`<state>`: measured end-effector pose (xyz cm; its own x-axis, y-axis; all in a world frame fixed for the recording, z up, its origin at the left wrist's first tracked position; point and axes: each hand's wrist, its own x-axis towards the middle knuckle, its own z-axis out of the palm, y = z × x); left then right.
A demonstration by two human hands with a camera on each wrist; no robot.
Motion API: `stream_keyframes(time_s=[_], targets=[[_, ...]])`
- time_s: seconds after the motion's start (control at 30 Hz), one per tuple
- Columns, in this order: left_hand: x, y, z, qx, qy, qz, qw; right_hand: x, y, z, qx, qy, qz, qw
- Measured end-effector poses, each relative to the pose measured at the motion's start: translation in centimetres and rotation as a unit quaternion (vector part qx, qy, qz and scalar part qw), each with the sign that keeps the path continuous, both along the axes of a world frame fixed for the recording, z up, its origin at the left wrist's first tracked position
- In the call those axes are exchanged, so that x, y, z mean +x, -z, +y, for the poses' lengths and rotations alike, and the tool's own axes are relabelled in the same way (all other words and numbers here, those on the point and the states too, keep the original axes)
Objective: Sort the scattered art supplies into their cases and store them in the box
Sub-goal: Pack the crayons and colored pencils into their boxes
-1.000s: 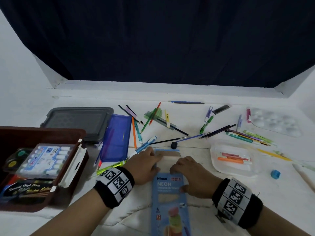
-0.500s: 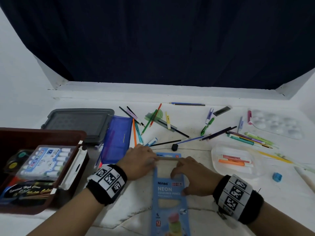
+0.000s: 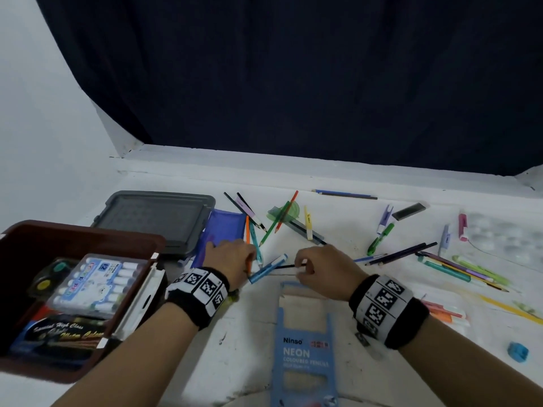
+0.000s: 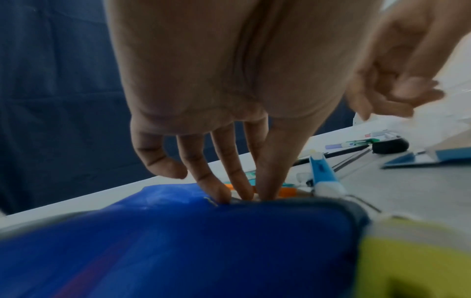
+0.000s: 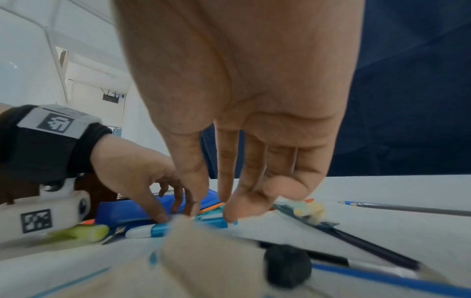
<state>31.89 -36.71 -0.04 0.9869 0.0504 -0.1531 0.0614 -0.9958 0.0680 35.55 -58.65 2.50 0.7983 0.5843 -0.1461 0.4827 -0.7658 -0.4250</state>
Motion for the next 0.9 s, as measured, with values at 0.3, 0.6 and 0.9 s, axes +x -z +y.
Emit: stream_keyframes(time_s=[0.3,0.6,0.9], targets=[[0.3,0.8,0.3,-0.005,0.016,-0.033,0.999,7.2,0.9,6.3,-0.009,-0.065,-0.092,0.994],[0.2,1.4,0.5,-0.097,0.023,-0.055,0.993,10.4,3.5,9.2,-0.095,-0.198,-0.144,0.965],[-1.0,1.6,1.7,-0.247,0.042,-0.224,0.942,9.5,3.7,8.3,-0.098,-0.225,-0.172,0.954]])
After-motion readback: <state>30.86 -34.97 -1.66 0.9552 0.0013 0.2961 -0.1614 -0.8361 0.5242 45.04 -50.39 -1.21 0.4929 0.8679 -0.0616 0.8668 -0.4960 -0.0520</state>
